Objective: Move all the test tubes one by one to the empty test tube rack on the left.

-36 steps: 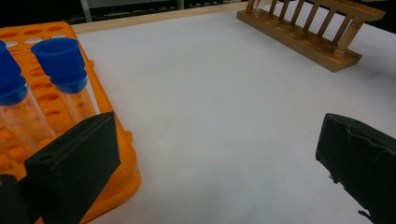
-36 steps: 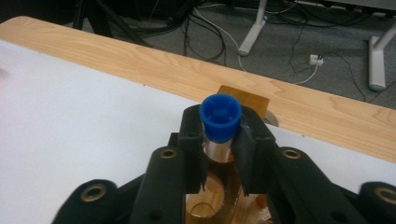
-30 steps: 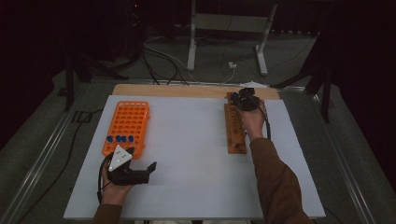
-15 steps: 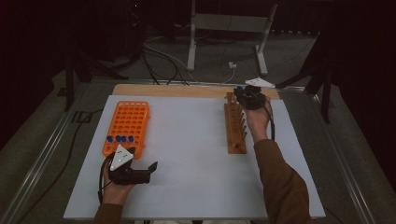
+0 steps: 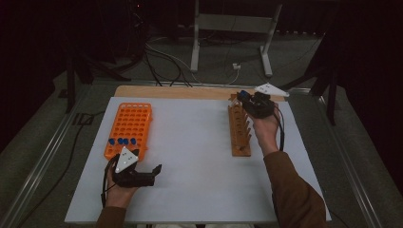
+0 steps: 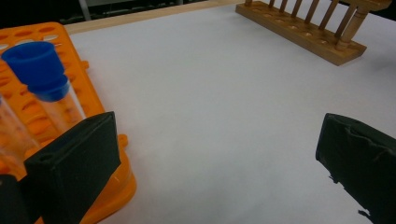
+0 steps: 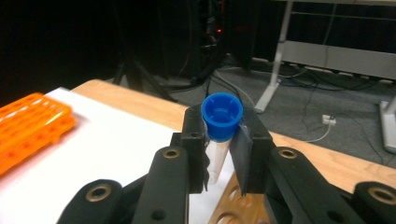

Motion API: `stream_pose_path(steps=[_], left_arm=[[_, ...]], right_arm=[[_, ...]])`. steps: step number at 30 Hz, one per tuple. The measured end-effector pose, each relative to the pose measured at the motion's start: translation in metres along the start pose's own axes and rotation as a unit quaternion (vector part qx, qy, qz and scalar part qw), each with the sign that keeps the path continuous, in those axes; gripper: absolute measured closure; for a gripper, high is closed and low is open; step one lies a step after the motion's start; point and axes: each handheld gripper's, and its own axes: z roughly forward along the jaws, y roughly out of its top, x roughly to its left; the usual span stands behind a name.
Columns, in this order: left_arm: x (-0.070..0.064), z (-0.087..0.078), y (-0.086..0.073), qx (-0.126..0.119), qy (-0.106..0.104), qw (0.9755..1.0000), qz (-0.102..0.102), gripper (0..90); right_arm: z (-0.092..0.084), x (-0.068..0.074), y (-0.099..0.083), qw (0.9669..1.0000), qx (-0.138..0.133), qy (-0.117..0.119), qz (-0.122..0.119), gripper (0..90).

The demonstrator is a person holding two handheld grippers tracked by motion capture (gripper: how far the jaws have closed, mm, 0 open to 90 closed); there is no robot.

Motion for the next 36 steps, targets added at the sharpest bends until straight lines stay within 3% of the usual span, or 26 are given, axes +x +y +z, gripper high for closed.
stream_pose_path(steps=[10,14,18,36], left_arm=[[-0.009,0.002,0.005,-0.008,0.002,0.9999,0.013,0.8],[-0.013,0.005,0.006,-0.005,0.007,0.9997,0.024,0.8],[-0.016,0.006,0.007,-0.005,0.009,0.9996,0.028,0.8],[-0.021,0.01,0.01,-0.011,0.012,0.9993,0.032,0.8]], right_arm=[[-0.016,0.023,-0.014,0.9985,-0.001,0.054,-0.005,76.1],[-0.021,0.033,-0.017,0.9965,0.002,0.084,0.003,76.1],[-0.025,0.043,-0.022,0.9948,0.009,0.101,-0.004,76.1],[-0.035,0.071,-0.031,0.989,0.034,0.142,-0.023,76.1]])
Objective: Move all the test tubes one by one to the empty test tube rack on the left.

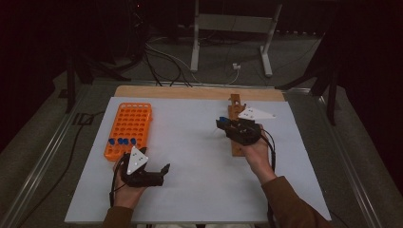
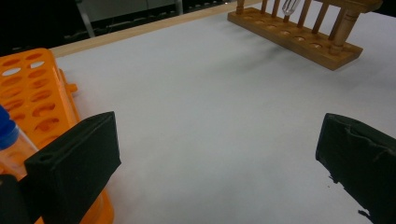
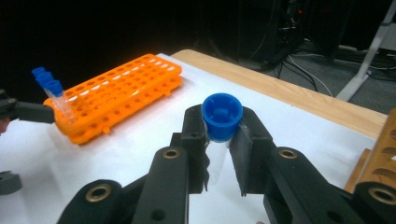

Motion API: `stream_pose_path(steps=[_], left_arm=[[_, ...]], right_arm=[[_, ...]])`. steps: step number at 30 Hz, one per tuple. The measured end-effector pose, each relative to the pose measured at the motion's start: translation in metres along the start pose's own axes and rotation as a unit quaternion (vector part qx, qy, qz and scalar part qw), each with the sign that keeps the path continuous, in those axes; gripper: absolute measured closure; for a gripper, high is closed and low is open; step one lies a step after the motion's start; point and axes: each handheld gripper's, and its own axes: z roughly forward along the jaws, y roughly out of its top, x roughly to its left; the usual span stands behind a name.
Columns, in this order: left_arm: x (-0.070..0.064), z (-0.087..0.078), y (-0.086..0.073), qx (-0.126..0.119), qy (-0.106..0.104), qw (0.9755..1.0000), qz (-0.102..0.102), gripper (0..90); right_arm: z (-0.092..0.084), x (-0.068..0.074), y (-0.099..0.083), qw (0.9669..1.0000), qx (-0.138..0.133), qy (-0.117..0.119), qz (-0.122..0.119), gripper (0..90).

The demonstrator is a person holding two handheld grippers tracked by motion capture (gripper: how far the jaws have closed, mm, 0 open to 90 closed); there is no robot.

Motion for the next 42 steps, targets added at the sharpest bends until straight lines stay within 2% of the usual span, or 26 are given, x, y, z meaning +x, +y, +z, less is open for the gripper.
stream_pose_path(steps=[8,11,17,22,25,29,32,39,42], left_arm=[[-0.004,-0.001,0.005,-0.007,-0.005,0.9999,-0.009,1.6],[-0.007,-0.002,0.01,-0.015,-0.011,0.9997,-0.018,4.6],[-0.02,0.004,0.024,-0.02,-0.026,0.9994,-0.012,13.7],[-0.033,0.016,0.038,-0.021,-0.037,0.9991,0.001,17.7],[-0.04,0.021,0.044,-0.025,-0.04,0.9988,0.013,25.0],[-0.047,0.027,0.049,-0.024,-0.04,0.9983,0.036,43.7],[-0.049,0.03,0.049,-0.022,-0.052,0.9978,0.035,56.5],[-0.05,0.031,0.049,-0.029,-0.066,0.9965,0.042,71.7],[-0.051,0.03,0.048,-0.03,-0.071,0.9959,0.047,75.4]], right_arm=[[0.004,0.016,-0.003,0.9996,0.016,0.023,-0.007,76.0],[0.007,0.021,-0.005,0.9992,0.019,0.035,-0.005,76.0],[0.013,0.038,-0.007,0.9976,0.031,0.06,-0.015,76.0],[0.018,0.055,-0.006,0.9955,0.042,0.08,-0.029,76.0],[0.021,0.063,-0.006,0.9941,0.049,0.091,-0.034,75.9],[0.026,0.072,-0.007,0.9924,0.053,0.105,-0.035,75.9],[0.027,0.076,-0.007,0.9918,0.053,0.111,-0.035,75.9],[0.028,0.078,-0.008,0.9906,0.057,0.119,-0.035,75.9],[0.029,0.078,-0.009,0.99,0.059,0.124,-0.034,76.0]])
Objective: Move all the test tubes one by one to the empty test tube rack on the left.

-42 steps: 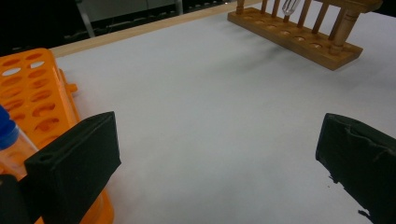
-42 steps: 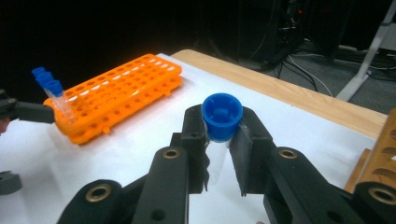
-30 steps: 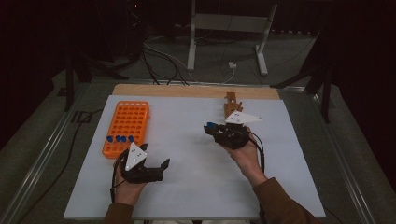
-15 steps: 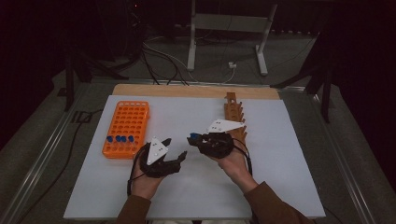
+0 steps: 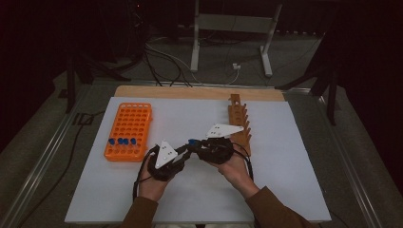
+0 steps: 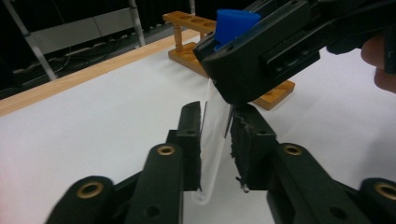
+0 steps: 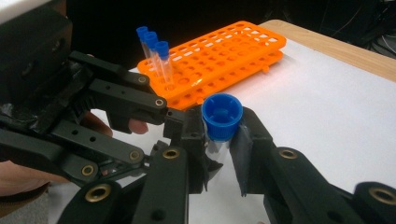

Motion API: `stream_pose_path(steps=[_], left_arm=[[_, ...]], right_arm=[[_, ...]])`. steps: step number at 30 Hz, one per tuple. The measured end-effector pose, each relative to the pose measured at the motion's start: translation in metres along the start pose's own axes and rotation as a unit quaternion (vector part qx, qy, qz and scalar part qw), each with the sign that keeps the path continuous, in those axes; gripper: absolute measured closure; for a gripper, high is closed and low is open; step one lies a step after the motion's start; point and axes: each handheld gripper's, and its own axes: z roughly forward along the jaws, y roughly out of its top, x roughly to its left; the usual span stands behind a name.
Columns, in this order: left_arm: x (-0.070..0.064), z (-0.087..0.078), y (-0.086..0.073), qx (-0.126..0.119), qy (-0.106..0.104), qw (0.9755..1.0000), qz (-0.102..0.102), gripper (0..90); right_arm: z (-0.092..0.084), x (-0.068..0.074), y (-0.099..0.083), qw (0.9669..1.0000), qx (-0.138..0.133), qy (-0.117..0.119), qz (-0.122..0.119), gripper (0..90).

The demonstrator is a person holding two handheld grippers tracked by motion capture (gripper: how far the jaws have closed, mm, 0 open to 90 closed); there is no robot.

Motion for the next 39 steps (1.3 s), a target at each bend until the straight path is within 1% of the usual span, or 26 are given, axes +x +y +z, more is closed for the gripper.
stream_pose_path(steps=[3,6,7,11,13,16,19,21,23,24,25,27,30,33,35,36,38,39], left_arm=[[-0.002,0.0,0.0,0.0,-0.005,0.9999,0.009,77.9],[-0.001,0.0,0.0,0.0,-0.007,1.0,0.007,78.4],[-0.001,0.0,-0.001,0.001,-0.006,1.0,0.006,78.4],[0.004,-0.003,-0.003,0.005,0.001,1.0,-0.004,78.4],[0.008,-0.005,-0.005,0.005,0.006,0.9999,-0.01,78.4],[0.013,-0.009,-0.009,0.006,0.01,0.9997,-0.021,78.4],[0.018,-0.014,-0.013,0.005,0.015,0.9994,-0.03,78.4],[0.022,-0.019,-0.015,0.002,0.017,0.9991,-0.039,78.4],[0.025,-0.022,-0.017,0.002,0.019,0.9989,-0.042,78.4],[0.027,-0.025,-0.018,0.002,0.02,0.9988,-0.045,78.4],[0.028,-0.026,-0.019,0.002,0.02,0.9987,-0.046,78.4],[0.031,-0.031,-0.021,0.001,0.018,0.9986,-0.049,78.4],[0.035,-0.036,-0.024,0.001,0.021,0.9983,-0.055,78.4],[0.039,-0.041,-0.026,-0.001,0.024,0.998,-0.059,78.3],[0.042,-0.043,-0.026,-0.001,0.022,0.9979,-0.061,78.4],[0.044,-0.044,-0.026,0.002,0.017,0.998,-0.062,78.3],[0.045,-0.046,-0.026,0.002,0.016,0.9981,-0.059,78.3],[0.046,-0.047,-0.026,0.002,0.016,0.9982,-0.059,78.3]], right_arm=[[0.0,0.0,0.0,1.0,0.001,0.002,0.001,76.0],[0.0,-0.001,0.0,1.0,0.001,0.006,0.005,74.7],[-0.001,-0.002,0.0,1.0,-0.002,0.006,0.007,71.6],[-0.006,-0.005,0.0,0.9997,-0.016,0.009,0.012,54.7],[-0.008,-0.008,0.0,0.9996,-0.018,0.014,0.017,49.4],[-0.012,-0.014,-0.002,0.9995,-0.019,0.011,0.023,39.6],[-0.015,-0.017,-0.005,0.9996,-0.02,-0.004,0.021,30.4],[-0.016,-0.019,-0.008,0.9995,-0.016,-0.022,0.019,23.3],[-0.018,-0.022,-0.011,0.9989,-0.016,-0.037,0.023,16.6],[-0.019,-0.024,-0.012,0.9987,-0.016,-0.041,0.025,14.8],[-0.02,-0.026,-0.014,0.9984,-0.016,-0.047,0.026,14.8],[-0.022,-0.029,-0.017,0.9982,-0.016,-0.052,0.027,13.9],[-0.025,-0.033,-0.02,0.9976,-0.01,-0.064,0.025,8.1],[-0.031,-0.035,-0.022,0.9964,-0.012,-0.081,0.021,2.3],[-0.036,-0.037,-0.024,0.9954,-0.015,-0.093,0.019,0.8],[-0.038,-0.037,-0.025,0.9952,-0.016,-0.094,0.02,0.8],[-0.042,-0.04,-0.028,0.9946,-0.019,-0.1,0.023,0.0],[-0.045,-0.042,-0.03,0.9939,-0.018,-0.106,0.023,0.0]])
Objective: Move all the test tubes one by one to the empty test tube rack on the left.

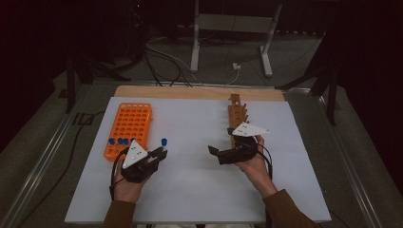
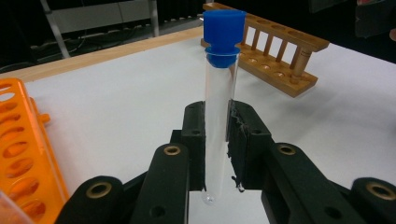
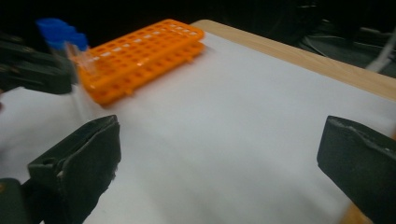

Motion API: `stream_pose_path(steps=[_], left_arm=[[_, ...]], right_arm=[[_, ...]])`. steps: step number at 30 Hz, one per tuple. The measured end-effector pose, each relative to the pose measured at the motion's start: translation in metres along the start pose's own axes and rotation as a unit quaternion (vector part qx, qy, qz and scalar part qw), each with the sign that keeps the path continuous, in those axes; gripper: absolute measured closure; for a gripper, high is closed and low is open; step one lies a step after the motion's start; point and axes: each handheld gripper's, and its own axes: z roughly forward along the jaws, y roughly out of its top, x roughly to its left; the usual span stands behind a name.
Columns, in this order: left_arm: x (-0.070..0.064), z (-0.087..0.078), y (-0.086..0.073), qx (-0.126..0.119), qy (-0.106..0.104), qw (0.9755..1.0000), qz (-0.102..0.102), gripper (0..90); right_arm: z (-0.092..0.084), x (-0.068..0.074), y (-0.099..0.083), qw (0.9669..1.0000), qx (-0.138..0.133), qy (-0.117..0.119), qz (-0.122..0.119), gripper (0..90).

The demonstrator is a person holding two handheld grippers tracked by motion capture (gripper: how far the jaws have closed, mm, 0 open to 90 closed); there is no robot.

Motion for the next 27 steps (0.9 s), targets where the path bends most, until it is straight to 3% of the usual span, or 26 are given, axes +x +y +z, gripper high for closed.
stream_pose_path(steps=[9,17,23,27], left_arm=[[0.018,-0.018,0.0,-0.008,0.031,0.9995,-0.007,78.3],[0.038,-0.042,-0.003,-0.024,0.061,0.9975,-0.027,78.2],[0.05,-0.057,-0.003,-0.029,0.089,0.9952,-0.031,78.2],[0.058,-0.066,-0.007,-0.035,0.114,0.9922,-0.036,78.1]], right_arm=[[-0.015,-0.018,-0.011,0.9995,-0.014,-0.019,0.023,0.0],[-0.02,-0.021,-0.012,0.9992,-0.021,-0.022,0.027,0.0],[-0.023,-0.023,-0.014,0.9988,-0.027,-0.023,0.034,0.0],[-0.024,-0.024,-0.013,0.9985,-0.032,-0.023,0.038,0.0]])
